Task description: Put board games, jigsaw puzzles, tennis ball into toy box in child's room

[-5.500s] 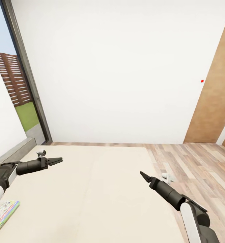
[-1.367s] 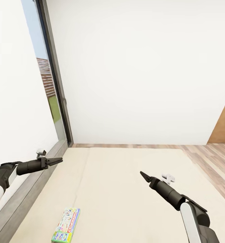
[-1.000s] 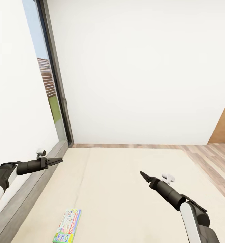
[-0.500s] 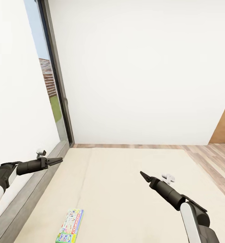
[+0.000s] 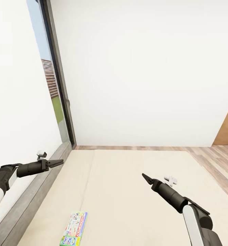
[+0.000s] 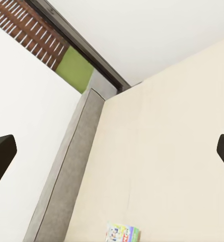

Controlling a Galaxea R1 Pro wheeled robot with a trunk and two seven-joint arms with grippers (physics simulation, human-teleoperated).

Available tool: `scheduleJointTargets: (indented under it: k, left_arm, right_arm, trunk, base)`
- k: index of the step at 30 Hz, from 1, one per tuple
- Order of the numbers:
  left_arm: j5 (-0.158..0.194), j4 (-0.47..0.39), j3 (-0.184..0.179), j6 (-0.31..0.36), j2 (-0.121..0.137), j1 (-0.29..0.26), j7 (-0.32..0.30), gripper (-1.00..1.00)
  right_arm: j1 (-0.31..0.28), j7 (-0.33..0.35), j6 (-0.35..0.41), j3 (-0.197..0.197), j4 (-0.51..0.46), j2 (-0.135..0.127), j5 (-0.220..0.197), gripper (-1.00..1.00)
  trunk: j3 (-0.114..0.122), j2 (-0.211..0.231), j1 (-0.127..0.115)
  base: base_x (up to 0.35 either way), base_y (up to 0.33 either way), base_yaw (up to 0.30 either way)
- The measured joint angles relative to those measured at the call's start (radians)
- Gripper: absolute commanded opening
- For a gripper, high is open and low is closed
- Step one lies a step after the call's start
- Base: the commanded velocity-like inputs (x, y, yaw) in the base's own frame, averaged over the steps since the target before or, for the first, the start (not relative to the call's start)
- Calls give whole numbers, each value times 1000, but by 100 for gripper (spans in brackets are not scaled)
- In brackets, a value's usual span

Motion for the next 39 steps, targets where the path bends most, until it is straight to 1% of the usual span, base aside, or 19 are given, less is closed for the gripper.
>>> scheduleJointTargets:
  k: [9,11,13,19,24,26,27,28,29,31,33,35,36,37,39]
  left_arm:
    - [0,1,0,1,-4,0,0,100]
    - [-3,1,0,2,-15,0,0,100]
    - [-4,1,0,2,-21,0,0,100]
    - [-7,6,0,3,-27,3,0,100]
    - [-20,10,-11,6,-35,15,0,100]
    - [-23,11,-13,9,-37,16,29,100]
    - [-24,13,-14,10,-39,16,54,100]
    - [-25,17,-15,12,-41,16,82,100]
    - [-24,21,-15,12,-42,17,97,100]
    - [-24,38,-15,13,-48,17,155,100]
    - [-23,52,-15,14,-53,17,208,100]
    - [-22,60,-14,15,-57,17,231,100]
    - [-22,69,-13,15,-61,17,250,100]
    - [-21,78,-12,16,-66,17,265,100]
    - [-20,90,-12,16,-70,17,278,100]
  right_arm:
    - [0,-5,-5,1,1,2,7,100]
    - [0,-6,-4,0,1,1,9,100]
    - [0,-7,-4,0,1,0,9,100]
    - [0,2,-4,1,-4,1,5,100]
    - [0,-4,8,10,-16,13,3,100]
    - [0,-12,16,12,-15,16,4,100]
    - [0,-20,22,17,-15,17,5,100]
    - [-1,-28,26,27,-14,18,4,100]
    - [-1,-31,28,36,-15,19,4,100]
    - [-4,-42,33,78,-14,20,3,100]
    - [-14,-53,46,105,-18,20,-1,100]
    - [-19,-56,66,111,-26,20,-2,100]
    - [-23,-58,90,115,-33,20,-4,100]
    - [-25,-60,112,115,-37,20,-4,100]
    - [-26,-61,126,108,-40,19,-5,100]
  trunk:
    - [0,0,0]
    - [0,0,0]
    - [0,0,0]
    - [0,0,0]
    - [0,0,0]
    - [0,0,0]
    - [0,0,0]
    - [0,0,0]
    - [0,0,0]
    - [0,0,0]
    - [0,0,0]
    - [0,0,0]
    - [0,0,0]
    - [0,0,0]
    - [0,0,0]
  base:
    - [0,1,0]
    - [0,0,0]
    - [0,0,0]
    - [0,0,0]
    - [0,0,0]
    - [0,0,0]
    - [0,0,0]
    - [0,0,0]
    - [0,0,0]
    - [0,0,0]
    - [0,0,0]
    - [0,0,0]
    - [0,0,0]
    - [0,0,0]
    - [0,0,0]
